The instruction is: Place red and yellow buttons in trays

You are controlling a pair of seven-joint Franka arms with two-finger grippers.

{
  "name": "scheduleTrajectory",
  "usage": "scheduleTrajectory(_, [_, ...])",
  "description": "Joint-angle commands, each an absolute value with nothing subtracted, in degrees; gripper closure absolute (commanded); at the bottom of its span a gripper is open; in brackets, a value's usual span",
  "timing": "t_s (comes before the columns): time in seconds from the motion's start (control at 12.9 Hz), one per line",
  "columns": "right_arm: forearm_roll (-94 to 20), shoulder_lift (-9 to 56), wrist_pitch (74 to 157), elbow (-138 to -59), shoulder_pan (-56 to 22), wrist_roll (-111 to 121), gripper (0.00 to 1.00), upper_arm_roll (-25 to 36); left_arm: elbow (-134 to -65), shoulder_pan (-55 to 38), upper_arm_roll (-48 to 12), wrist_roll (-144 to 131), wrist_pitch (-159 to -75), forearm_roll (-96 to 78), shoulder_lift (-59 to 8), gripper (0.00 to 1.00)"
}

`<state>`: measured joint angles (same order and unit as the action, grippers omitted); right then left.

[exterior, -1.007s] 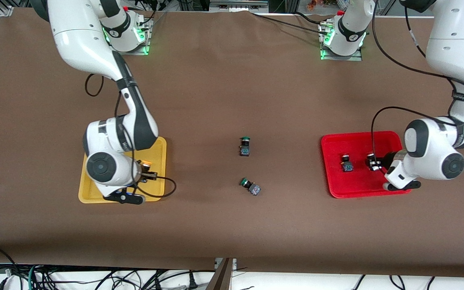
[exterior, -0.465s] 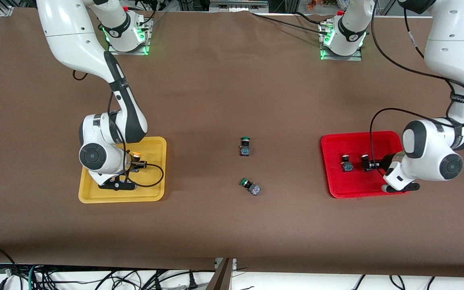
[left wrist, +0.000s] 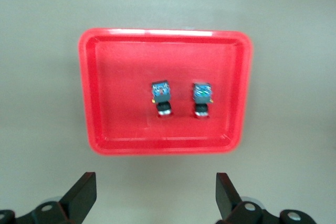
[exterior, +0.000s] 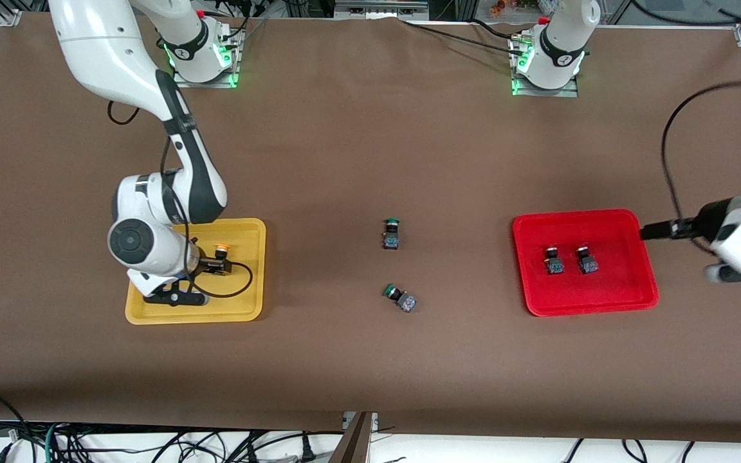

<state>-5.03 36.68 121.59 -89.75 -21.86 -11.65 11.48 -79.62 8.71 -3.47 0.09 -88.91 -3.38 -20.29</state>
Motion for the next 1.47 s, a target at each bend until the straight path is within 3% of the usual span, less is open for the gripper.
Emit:
scheduleTrajectory(0.0, [-4.1, 31.5, 113.5, -85.7, -21.8, -9.9, 0.0, 13.0, -69.1, 8.3, -4.4, 0.2, -74.3, -2.7, -20.8, 0.0])
scheduleTrajectory(0.31, [-4.5, 29.4, 98.2, -76.4, -21.7, -3.3, 0.0, 17.0, -72.9, 4.9, -4.0, -0.2, -74.5, -3.4, -13.8, 0.0])
scheduleTrajectory(0.39, [-4.5, 29.2, 94.5, -73.9, -21.7, -1.1, 0.0, 18.2, -76.6, 4.4, -3.9, 0.4, -76.9, -3.3, -9.9, 0.0])
scheduleTrajectory(0.54, [-4.6, 27.3, 89.8, -70.5, -21.2, 2.8, 0.0, 19.1, -91.3, 2.3, -3.1, -0.3, -88.0, -1.6, -1.1, 0.0])
scheduleTrajectory(0.7, [-4.7, 22.2, 89.2, -73.2, -19.4, 2.1, 0.0, 17.1, -94.7, 2.0, -2.3, 0.2, -89.4, -0.8, 1.9, 0.0])
scheduleTrajectory(0.93, [-4.1, 13.4, 89.3, -80.3, -8.6, 2.1, 0.0, 5.0, -95.4, -0.7, 0.8, -0.3, -89.4, -0.7, 2.4, 0.0])
scheduleTrajectory(1.08, [-2.8, 8.4, 89.0, -84.6, -6.6, 2.4, 0.0, 4.0, -95.5, -3.4, 4.3, -0.3, -89.3, -0.8, 2.8, 0.0])
scheduleTrajectory(1.39, [1.4, 0.5, 86.8, -90.2, -4.0, 2.3, 0.0, 0.7, -94.5, -3.3, 4.0, 0.2, -88.4, -0.7, 1.7, 0.0])
